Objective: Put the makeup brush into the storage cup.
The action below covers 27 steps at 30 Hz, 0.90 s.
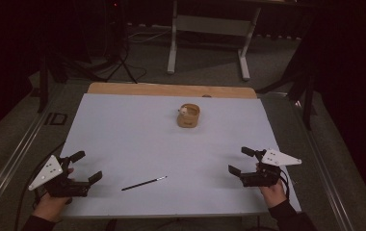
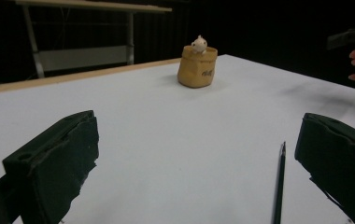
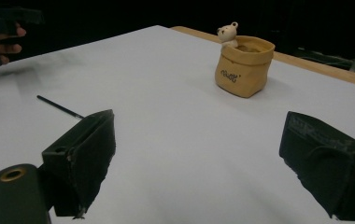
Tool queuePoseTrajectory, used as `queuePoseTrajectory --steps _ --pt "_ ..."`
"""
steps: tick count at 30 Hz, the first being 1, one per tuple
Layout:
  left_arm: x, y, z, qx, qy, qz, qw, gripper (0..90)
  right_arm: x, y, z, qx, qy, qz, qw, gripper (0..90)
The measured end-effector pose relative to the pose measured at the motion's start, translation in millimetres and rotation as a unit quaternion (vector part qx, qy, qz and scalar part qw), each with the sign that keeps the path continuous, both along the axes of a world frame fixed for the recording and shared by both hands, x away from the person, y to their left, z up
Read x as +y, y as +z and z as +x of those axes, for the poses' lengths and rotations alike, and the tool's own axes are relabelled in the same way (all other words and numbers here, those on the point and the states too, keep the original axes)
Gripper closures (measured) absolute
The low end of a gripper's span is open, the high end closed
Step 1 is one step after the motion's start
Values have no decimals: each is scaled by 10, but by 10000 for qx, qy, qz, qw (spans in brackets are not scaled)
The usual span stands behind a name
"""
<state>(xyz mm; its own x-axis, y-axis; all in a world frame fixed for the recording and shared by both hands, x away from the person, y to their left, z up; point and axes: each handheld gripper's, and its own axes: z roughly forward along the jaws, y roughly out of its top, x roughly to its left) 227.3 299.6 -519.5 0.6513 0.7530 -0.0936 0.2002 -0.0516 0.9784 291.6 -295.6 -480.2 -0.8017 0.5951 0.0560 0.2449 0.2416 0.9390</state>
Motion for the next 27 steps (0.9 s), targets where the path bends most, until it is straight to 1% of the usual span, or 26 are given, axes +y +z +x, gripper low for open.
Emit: queuePoseTrajectory --steps 3,6,9,11,12,13,14,15,16,17,18,20,21,22,23,24,25,26,27 --pt "12 -25 17 86 32 -21 10000 0 7 7 -10 -37 23 -41 10000 106" --pt "21 -14 18 65 73 -8 10000 0 1 9 -16 7 48 -3 10000 107" --pt "25 -1 16 78 120 -16 9999 0 -2 9 -13 -5 54 20 10000 106" --pt "26 8 17 154 123 -34 9998 0 1 18 -17 -22 50 22 10000 106" --pt "25 28 25 318 118 -1 9994 0 4 20 -19 -35 51 5 10000 106" --pt "21 58 26 419 156 93 9990 0 8 25 -23 -62 39 -28 10000 106" --pt "16 90 24 428 182 180 9988 0 9 32 -26 -101 32 -56 9999 106" --pt "10 124 17 367 198 245 9988 0 9 40 -29 -124 28 -59 9999 106" --pt "2 153 8 287 206 235 9991 0 9 47 -35 -141 21 -47 9999 107" --pt "2 153 8 287 206 235 9991 0 10 53 -39 -161 15 -42 9999 107" --pt "-10 203 12 348 161 224 9990 0 12 57 -40 -179 17 -43 9998 107" --pt "-21 222 16 366 159 248 9989 0 17 57 -40 -175 21 -40 9998 107" --pt "-34 247 25 407 144 257 9987 0 22 55 -39 -172 29 -49 9998 107" --pt "-41 264 29 433 109 247 9987 0 37 52 -41 -178 40 -95 9998 107" --pt "-50 293 35 472 83 302 9984 0 37 52 -41 -178 40 -95 9998 107" --pt "-57 327 43 534 65 295 9981 0 55 58 -51 -252 59 -186 9995 107" --pt "-65 400 63 676 -5 244 9974 0 60 61 -54 -256 62 -192 9995 107" --pt "-65 400 63 676 -5 244 9974 0 60 61 -54 -256 62 -192 9995 107" --pt "-82 465 77 707 -9 289 9971 0 62 67 -52 -271 69 -163 9995 107"
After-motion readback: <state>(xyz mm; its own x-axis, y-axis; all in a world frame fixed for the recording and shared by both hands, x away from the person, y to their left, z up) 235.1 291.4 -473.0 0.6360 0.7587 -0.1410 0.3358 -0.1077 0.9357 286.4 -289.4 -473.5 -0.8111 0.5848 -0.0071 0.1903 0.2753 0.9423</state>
